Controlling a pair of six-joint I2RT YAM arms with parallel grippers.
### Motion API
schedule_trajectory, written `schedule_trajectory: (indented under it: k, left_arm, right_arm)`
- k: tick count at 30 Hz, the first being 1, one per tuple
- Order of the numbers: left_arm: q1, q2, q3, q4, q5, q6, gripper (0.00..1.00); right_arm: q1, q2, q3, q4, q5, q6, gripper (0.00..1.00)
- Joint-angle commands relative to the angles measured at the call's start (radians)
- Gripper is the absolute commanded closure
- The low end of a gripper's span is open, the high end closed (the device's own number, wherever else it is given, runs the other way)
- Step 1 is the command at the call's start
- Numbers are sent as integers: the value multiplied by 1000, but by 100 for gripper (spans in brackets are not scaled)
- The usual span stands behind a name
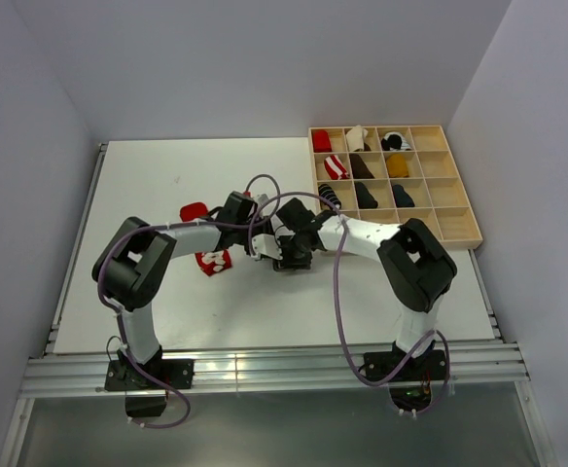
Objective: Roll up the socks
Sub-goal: Pick up the sock at the center of the board.
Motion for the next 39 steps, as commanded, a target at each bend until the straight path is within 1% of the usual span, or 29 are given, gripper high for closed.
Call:
schedule_trajectory:
  k: [1, 2, 4, 5, 7, 11, 13, 16, 17, 20, 23, 29, 35, 39]
  left_arm:
    - [8, -23, 10, -79, 94, -40, 68]
    - [16, -34, 4, -70, 96, -66, 67]
    - [37, -66, -13, -47, 100, -83, 65]
    - [43, -78, -16, -49, 93, -101, 64]
    - [65, -115, -13, -70, 58, -109, 64]
    - [114, -180, -8, -125, -16, -134, 68]
    - [157, -233, -22, -141, -47, -153, 73]
    - [192, -298, -14, -180, -88, -134, 74]
    - [197, -307, -5, -228, -123, -129, 74]
    - [209, -333, 10, -259, -116, -111, 74]
    - [215, -350, 0, -248, -104, -111, 73]
    - [218, -381, -17, -253, -127, -109, 75]
    - [226, -440, -25, -269, -141, -98, 77]
    - [229, -486, -43, -276, -137, -91, 77]
  right_arm:
    - [-35, 92, 11, -108, 54, 50, 83]
    - [-36, 96, 17, -122, 48, 55, 88]
    - [-39, 109, 41, -144, 39, 65, 91]
    - [-42, 113, 49, -162, 28, 70, 97]
    - [-49, 124, 72, -177, 16, 81, 100]
    - [-65, 144, 117, -230, -24, 104, 100]
    - [-79, 152, 149, -248, -58, 130, 100]
    - [-102, 156, 190, -268, -87, 168, 100]
    - [-107, 158, 199, -280, -93, 176, 100]
    - [-128, 162, 232, -309, -118, 188, 100]
    - [-134, 164, 242, -323, -130, 191, 100]
    - [-139, 178, 267, -355, -174, 202, 100]
    - [-176, 176, 397, -454, -269, 233, 100]
    - [-236, 170, 550, -520, -363, 277, 100]
